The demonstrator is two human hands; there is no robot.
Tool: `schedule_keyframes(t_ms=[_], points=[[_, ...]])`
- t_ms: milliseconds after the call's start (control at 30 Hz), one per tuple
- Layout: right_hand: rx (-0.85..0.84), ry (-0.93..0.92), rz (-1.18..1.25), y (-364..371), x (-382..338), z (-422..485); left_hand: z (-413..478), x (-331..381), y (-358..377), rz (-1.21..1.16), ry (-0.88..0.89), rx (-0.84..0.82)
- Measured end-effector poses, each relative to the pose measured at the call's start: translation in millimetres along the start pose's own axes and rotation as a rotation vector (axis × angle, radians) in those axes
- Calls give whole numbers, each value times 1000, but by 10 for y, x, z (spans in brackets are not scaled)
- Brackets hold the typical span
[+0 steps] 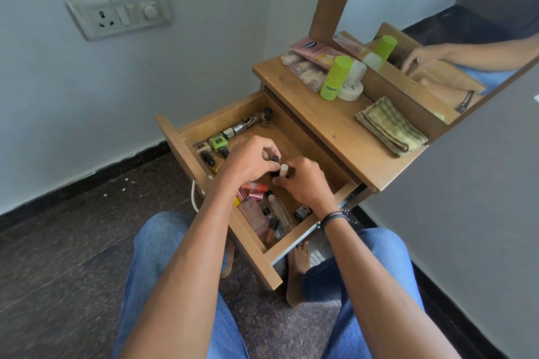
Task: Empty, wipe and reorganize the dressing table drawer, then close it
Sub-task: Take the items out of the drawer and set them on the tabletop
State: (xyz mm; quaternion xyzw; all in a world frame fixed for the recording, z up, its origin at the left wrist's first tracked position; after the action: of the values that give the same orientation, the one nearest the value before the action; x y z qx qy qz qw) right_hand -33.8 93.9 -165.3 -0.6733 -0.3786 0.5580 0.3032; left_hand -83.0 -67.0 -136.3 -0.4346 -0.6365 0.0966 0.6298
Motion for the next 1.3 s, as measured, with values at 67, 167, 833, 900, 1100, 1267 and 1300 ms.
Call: schedule_keyframes(t_ms=[67, 167, 833, 900, 1100, 1267, 1300], points=[[7, 13, 13, -4, -3, 0, 4, 1, 7, -36, -10, -33], [3, 4, 36, -1, -9, -2, 11, 4, 24, -60, -25, -94], [336, -12, 156, -581, -417, 190, 85, -129, 154, 87, -246, -128], [377, -23, 131, -794, -591, 400, 72, -125, 156, 112, -221, -166], [349, 42, 124, -1146, -843, 1076, 1, -103, 144, 163, -195, -120], [356, 72, 46, -1188, -849, 1378, 5, -97, 141, 147, -174, -105], [358, 79, 36, -1197, -856, 1422, 6, -98, 133, 141, -172, -109]])
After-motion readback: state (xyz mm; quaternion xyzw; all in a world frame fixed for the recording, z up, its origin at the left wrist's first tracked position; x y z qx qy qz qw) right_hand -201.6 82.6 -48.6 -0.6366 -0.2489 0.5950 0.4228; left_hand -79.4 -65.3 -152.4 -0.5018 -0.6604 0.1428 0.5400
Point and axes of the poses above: each hand's wrist, its own z-axis towards the middle knuckle, its own y-axis out of the palm, x = y × z, the point moved 1 cm from there along z, towards the middle knuckle, and after that the axes turned 6 degrees about -x, right-handed, at the moved point
